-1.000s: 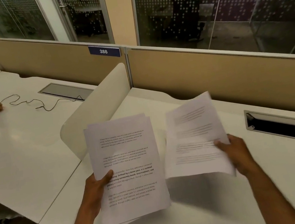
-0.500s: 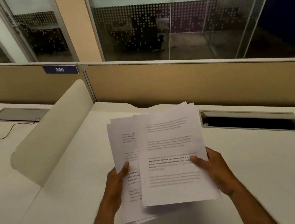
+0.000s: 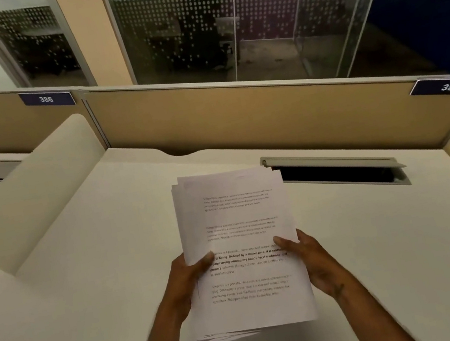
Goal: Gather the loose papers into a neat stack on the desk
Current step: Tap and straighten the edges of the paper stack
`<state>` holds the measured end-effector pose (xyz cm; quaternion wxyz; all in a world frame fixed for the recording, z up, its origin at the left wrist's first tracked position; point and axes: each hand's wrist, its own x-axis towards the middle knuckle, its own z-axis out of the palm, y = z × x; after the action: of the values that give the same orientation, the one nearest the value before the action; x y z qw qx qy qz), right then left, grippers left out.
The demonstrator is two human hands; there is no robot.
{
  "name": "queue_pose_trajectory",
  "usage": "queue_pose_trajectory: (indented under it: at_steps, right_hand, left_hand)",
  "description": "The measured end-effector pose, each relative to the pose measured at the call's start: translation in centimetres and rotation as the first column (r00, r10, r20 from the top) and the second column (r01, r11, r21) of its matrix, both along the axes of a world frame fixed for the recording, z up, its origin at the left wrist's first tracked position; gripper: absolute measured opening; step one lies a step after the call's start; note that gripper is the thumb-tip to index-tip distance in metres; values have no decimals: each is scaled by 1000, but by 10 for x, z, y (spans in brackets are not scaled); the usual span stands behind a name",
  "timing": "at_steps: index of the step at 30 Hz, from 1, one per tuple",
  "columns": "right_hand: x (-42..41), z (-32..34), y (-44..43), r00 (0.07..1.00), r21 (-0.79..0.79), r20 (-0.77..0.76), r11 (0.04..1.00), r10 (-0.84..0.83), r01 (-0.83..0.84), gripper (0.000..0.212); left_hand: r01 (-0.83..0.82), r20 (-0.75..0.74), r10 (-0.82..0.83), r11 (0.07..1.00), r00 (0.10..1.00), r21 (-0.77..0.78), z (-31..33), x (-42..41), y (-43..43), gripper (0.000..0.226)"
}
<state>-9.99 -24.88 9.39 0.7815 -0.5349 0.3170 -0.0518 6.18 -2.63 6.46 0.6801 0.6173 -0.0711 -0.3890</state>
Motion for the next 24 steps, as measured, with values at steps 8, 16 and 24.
queue_pose_trajectory:
  at_steps: [8,16,24]
  right_hand:
    - [-14,-12,-28,999,-171,-45,985,20,-27,35]
    - [-4,12,-43,998,-402,50,914,-38,55,29]
    - [-10,28,-44,967,-396,255,912,-1,105,64]
  left_hand:
    - [26,161,-48,990,986,135,4,-37,-35,32]
    - [-70,281,60,997,958,25,34,-28,-49,22]
    - [-81,371,128,987,920,-138,66,-27,-50,43]
